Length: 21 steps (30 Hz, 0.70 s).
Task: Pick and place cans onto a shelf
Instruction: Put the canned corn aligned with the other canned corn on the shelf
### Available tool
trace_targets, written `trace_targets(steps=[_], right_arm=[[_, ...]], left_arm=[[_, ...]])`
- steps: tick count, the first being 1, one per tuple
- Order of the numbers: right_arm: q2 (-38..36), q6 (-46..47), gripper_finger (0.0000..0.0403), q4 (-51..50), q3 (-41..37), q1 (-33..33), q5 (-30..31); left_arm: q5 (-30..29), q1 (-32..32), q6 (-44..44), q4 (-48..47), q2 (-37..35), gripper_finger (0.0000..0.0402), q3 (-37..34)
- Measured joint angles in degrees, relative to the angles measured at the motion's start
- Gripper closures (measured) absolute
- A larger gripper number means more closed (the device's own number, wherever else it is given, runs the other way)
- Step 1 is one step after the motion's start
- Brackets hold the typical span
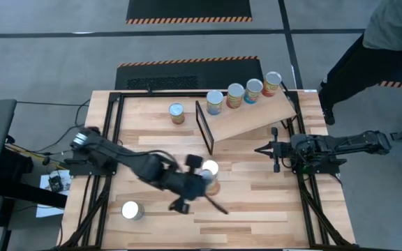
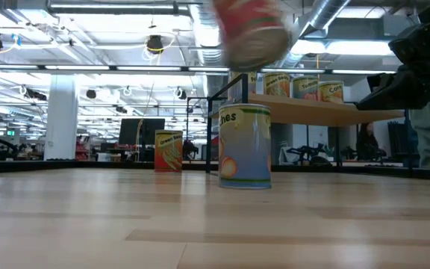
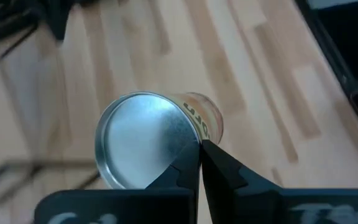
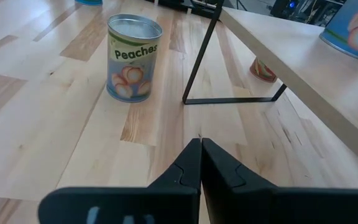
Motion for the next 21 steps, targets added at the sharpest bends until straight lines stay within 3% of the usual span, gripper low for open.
trace_targets(steps=[8, 16, 21], right_arm=[[0.0, -0.01, 0.0372, 0.0, 0.0, -0.01, 0.01], [-0.02, -0.01, 0.0369, -0.61, 0.02, 0.01, 0.0], [0.0, 0.01, 0.0371, -1.02, 0.02, 0.0, 0.01]], left_arm=[[2.76, 6.58, 8.52, 1.57, 11.82, 0.0401, 9.8], [3.31, 9.25, 13.12, 4.88, 17.99, 0.0401, 10.89], [4.41, 9.99, 13.54, 8.75, 18.3, 0.0401, 9.5]])
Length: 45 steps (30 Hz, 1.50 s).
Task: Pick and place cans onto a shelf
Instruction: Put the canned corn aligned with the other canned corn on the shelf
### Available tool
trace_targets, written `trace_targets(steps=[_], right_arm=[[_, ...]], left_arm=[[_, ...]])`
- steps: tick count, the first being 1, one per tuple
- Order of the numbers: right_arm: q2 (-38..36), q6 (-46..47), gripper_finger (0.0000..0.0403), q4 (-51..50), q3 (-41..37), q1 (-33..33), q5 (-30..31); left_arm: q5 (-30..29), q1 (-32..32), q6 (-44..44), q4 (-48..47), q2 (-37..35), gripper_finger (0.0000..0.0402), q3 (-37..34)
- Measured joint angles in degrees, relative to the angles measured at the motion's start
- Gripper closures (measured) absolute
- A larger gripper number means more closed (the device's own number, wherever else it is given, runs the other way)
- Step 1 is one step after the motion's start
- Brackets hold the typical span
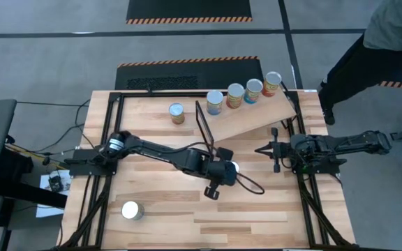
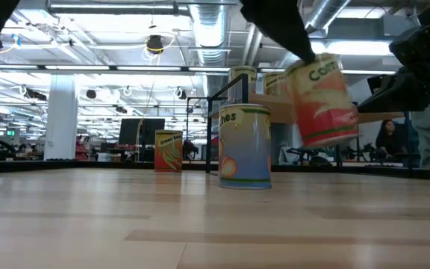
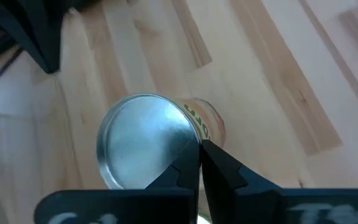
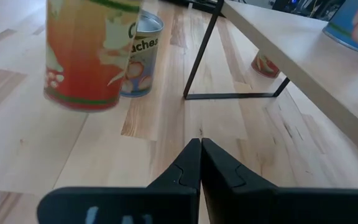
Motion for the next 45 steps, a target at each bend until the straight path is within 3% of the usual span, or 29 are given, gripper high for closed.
trace_targets(steps=[21, 31, 36, 39, 45], right_arm=[[-0.07, -0.02, 0.037, -0.89, 0.02, 0.01, -0.05], [-0.06, -0.01, 0.0369, -1.76, 0.02, 0.01, -0.02], [-0.06, -0.02, 0.0372, -1.76, 0.02, -0.01, -0.02], [-0.06, 0.0, 0.0371, -1.76, 0.02, 0.01, -0.02], [-0.06, -0.01, 0.037, -1.95, 0.02, -0.01, -0.02]], left_arm=[[2.36, 1.67, -0.08, 2.87, 3.49, 0.0401, -0.77], [3.49, 2.43, -1.17, 3.72, 3.49, 0.0351, -0.76], [3.13, 2.32, 2.24, 3.71, 2.48, 0.0333, -0.19], [2.84, 2.01, 3.32, 4.51, -0.81, 0.0341, 0.53], [5.88, 1.84, 2.96, 4.29, -5.5, 0.0396, -2.46]])
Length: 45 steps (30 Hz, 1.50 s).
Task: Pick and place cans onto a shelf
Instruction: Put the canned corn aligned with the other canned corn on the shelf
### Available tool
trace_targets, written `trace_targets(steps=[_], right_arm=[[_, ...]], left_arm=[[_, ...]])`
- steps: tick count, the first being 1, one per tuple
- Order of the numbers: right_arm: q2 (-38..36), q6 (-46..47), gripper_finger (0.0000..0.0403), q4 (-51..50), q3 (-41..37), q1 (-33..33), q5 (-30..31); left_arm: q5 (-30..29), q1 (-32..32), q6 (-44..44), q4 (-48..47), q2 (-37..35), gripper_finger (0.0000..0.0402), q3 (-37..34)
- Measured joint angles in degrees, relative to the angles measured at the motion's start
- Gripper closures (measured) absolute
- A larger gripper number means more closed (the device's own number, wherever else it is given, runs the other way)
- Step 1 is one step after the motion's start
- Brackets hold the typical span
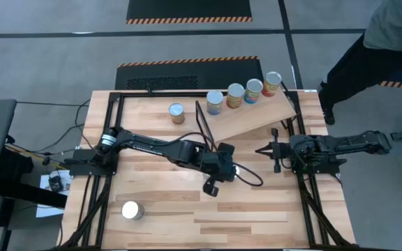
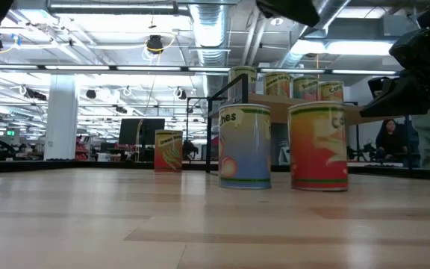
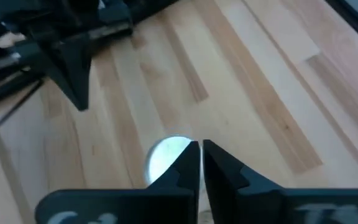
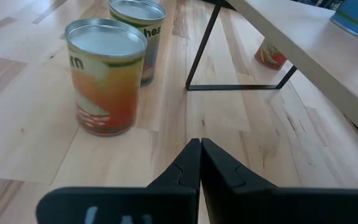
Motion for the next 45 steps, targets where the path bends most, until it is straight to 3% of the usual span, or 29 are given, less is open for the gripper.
trace_targets(steps=[5, 17, 20, 31, 34, 45], right_arm=[[0.0, -0.01, 0.0372, -0.24, 0.0, 0.02, 0.0], [0.0, -0.01, 0.0372, -0.48, -0.02, 0.02, 0.0], [0.0, 0.01, 0.037, -0.51, -0.02, 0.02, 0.0], [0.0, -0.05, 0.0371, -0.88, -0.02, 0.02, 0.1], [0.0, -0.32, 0.037, -0.9, -0.04, -0.11, 3.18], [0.0, -0.47, 0.037, -1.16, -0.04, -0.7, 3.32]], left_arm=[[-0.13, 0.07, -1.12, 6.86, -5.97, 0.0399, -11.01], [-0.35, 0.0, -7.28, 49.34, -33.27, 0.0401, -57.76], [-1.46, -0.07, -7.54, 54.46, -41.39, 0.0401, -66.44], [-5.54, 2.25, -9.54, 57.2, -69.67, 0.0401, -87.92], [-5.71, 3.96, -10.29, 57.06, -75.71, 0.0401, -93.05], [-5.44, 7.98, -15.06, 56.95, -88.3, 0.0401, -106.05]])
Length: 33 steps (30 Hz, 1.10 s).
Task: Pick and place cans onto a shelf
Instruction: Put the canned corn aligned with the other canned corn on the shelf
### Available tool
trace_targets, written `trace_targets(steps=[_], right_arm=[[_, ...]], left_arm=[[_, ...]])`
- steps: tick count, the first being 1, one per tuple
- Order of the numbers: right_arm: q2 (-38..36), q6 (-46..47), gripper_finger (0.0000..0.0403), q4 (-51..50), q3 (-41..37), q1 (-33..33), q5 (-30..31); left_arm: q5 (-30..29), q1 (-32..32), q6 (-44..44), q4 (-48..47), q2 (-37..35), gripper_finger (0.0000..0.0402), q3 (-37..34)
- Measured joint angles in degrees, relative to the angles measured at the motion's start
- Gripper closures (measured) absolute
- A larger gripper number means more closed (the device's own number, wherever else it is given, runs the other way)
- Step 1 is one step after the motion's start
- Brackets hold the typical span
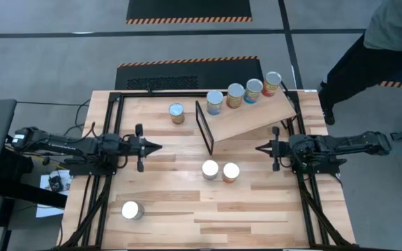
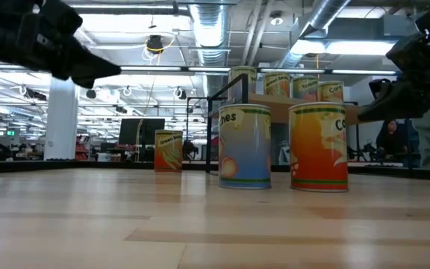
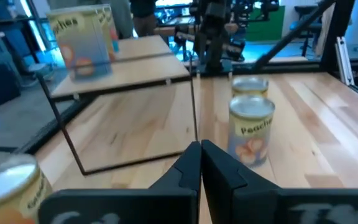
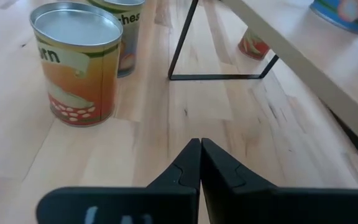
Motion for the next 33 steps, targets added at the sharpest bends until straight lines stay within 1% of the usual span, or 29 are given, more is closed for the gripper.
trace_targets(steps=[3, 10, 11, 14, 16, 18, 22, 23, 26, 29, 31, 33], right_arm=[[0.0, 0.0, 0.0369, -0.16, 0.0, 0.0, -0.24], [0.0, -0.21, 0.0372, -0.14, 0.0, 0.0, -0.25], [0.0, -1.86, 0.0372, -0.09, 0.0, 0.0, -0.19], [0.0, -13.02, 0.037, -0.13, 0.0, -0.39, -0.06], [0.0, -18.17, 0.0369, -0.08, 0.0, -0.42, -0.22], [0.0, -20.56, 0.0369, 0.05, 0.0, -0.43, -0.25], [0.0, -20.62, 0.0372, 2.99, 0.0, -0.41, -0.39], [0.0, -18.76, 0.0372, 3.97, 0.0, -0.24, -0.82], [0.0, -7.91, 0.0371, 7.95, 0.0, 0.24, -3.3], [0.0, 7.16, 0.0372, 12.47, 0.0, 0.95, -3.4], [0.0, 15.24, 0.0374, 15.39, 0.0, 1.03, -3.06], [-0.04, 18.11, 0.0375, 18.03, 0.0, 1.03, -3.17]], left_arm=[[-0.07, 0.0, 0.08, -0.11, -1.59, 0.0401, -1.16], [-0.59, 0.0, -1.11, 0.96, -3.81, 0.0401, -1.15], [-0.59, 0.0, -1.11, 0.9, -4.0, 0.0401, -1.15], [-0.61, 0.0, 0.05, 1.6, -4.07, 0.0401, -1.15], [-0.61, 0.0, 0.8, 2.55, -4.07, 0.0401, -1.15], [-0.59, 0.0, 1.07, 2.91, -4.07, 0.0401, -1.15], [-0.59, 0.0, 2.31, 2.66, -4.05, 0.0401, -1.15], [-0.59, 0.0, 3.33, 2.44, -4.05, 0.0401, -1.15], [-0.7, 0.0, 4.49, 2.34, -4.05, 0.0401, -1.15], [-0.7, 0.0, 3.34, 1.59, -4.05, 0.0401, -1.15], [-0.75, 0.0, 2.47, 0.53, -4.03, 0.0401, -1.15], [-0.83, 0.0, 1.74, -0.04, -3.88, 0.0401, -1.15]])
